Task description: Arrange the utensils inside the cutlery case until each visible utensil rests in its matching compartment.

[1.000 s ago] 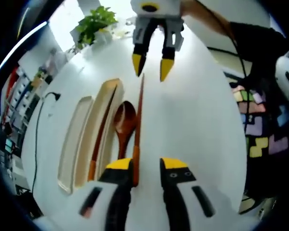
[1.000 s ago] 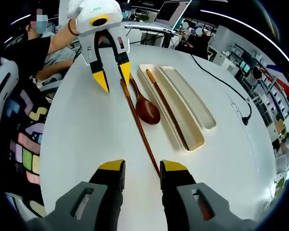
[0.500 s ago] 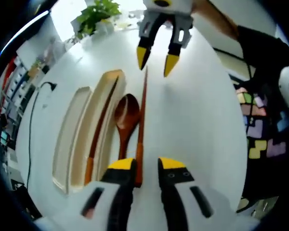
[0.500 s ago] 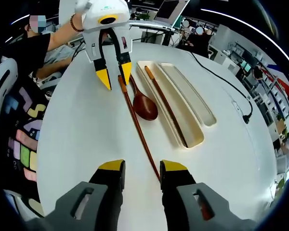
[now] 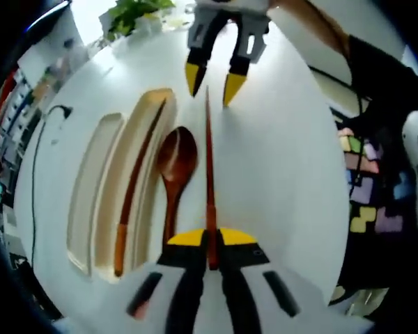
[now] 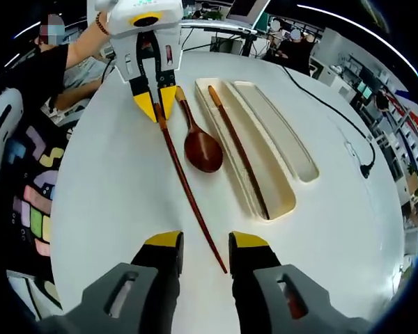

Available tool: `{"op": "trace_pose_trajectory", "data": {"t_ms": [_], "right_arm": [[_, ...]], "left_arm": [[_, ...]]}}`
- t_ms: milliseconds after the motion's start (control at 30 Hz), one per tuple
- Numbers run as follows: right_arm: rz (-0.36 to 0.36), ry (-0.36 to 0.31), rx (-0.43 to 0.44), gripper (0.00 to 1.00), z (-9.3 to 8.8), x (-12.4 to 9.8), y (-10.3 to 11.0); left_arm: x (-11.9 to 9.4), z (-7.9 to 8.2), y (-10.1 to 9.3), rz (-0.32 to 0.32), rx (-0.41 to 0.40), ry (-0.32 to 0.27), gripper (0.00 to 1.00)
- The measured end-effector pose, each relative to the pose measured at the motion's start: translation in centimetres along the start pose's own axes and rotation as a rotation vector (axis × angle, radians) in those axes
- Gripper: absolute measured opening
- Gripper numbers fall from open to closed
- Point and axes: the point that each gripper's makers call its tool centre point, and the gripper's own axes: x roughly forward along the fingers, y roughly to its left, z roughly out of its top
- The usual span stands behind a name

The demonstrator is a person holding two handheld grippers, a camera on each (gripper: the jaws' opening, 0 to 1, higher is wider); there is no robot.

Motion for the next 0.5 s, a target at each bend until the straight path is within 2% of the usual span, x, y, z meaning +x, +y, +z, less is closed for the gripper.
{"op": "trace_pose_trajectory", "data": {"t_ms": [67,200,300,400,500], "right_arm": [[0.025,0.012,0.0,0.26,0.0,0.1,-0.1],[0.066,0.054,-0.026,0.22,0.1,0.2,0.4],[0.11,0.075,-0.099,0.2,0.4,0.4,0.7],[0.129,0.088,-0.082,0.2,0.4,0.5,0.5],[0.129,0.122,-0.103,0.2,0.5,0.6,0.9]], "left_arm": [[0.0,0.0,-0.1,0.0,0.031,0.032,0.06],[0.0,-0.1,-0.2,0.004,0.048,0.061,0.06],[-0.1,-0.2,-0.1,-0.009,0.052,0.05,0.06],[-0.1,-0.1,0.0,-0.041,0.012,0.017,0.06],[-0.1,-0.1,0.1,-0.073,-0.051,0.0,0.06]]}}
